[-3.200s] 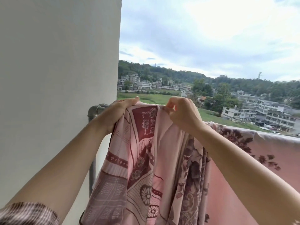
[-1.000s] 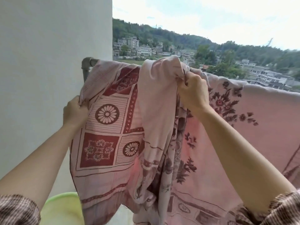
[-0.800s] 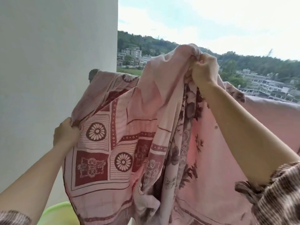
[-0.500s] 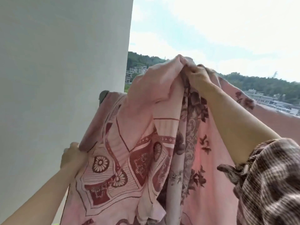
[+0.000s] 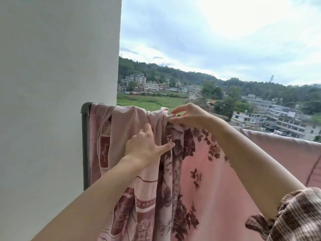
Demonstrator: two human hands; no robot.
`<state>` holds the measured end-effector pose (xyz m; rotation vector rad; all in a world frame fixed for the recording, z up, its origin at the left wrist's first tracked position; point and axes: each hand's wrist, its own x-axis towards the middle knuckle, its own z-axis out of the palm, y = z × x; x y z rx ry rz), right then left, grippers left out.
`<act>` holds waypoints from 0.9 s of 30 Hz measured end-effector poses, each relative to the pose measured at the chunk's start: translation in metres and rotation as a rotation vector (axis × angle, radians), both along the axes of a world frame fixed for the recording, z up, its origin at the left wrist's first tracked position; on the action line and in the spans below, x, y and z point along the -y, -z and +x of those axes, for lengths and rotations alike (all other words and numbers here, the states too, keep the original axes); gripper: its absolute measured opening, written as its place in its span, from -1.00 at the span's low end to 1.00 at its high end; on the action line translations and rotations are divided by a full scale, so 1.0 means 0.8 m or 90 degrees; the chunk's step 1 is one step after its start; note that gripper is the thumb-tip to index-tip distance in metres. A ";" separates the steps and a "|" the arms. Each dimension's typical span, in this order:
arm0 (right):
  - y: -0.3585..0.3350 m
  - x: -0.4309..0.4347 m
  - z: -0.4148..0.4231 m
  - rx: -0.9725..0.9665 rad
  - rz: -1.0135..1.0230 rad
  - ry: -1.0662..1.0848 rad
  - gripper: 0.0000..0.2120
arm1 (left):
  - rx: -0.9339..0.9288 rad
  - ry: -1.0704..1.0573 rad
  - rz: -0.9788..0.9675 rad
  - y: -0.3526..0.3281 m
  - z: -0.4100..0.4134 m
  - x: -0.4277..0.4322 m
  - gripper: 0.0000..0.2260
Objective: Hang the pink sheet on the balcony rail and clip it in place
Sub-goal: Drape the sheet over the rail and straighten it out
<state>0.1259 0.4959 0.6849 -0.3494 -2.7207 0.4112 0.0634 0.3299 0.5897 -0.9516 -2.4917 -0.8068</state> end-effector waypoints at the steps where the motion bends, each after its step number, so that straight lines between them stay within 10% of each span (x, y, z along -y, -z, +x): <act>1: 0.002 -0.006 0.010 -0.021 0.023 0.007 -0.55 | 0.011 -0.026 -0.047 -0.002 0.000 -0.012 -0.26; 5: 0.017 -0.029 0.051 -0.067 0.187 0.029 -0.69 | 0.003 0.006 -0.030 -0.008 -0.020 -0.027 -0.90; 12: -0.007 -0.059 0.069 -0.268 0.166 0.137 -0.68 | 0.071 0.230 0.370 -0.087 -0.029 0.001 -0.86; 19: -0.063 -0.111 0.072 -0.599 -0.111 0.213 -0.61 | -0.154 0.208 0.394 -0.183 -0.024 -0.061 -0.74; 21: -0.074 -0.127 0.067 -0.526 -0.048 0.233 -0.72 | -0.117 0.195 0.342 -0.205 -0.028 -0.088 -0.71; 23: -0.072 -0.149 0.058 -0.330 -0.077 0.260 -0.31 | 0.022 0.230 0.238 -0.207 -0.048 -0.113 -0.57; 27: -0.037 -0.174 0.060 0.206 -0.025 0.240 -0.51 | 0.069 0.214 -0.339 -0.156 -0.084 -0.147 -0.52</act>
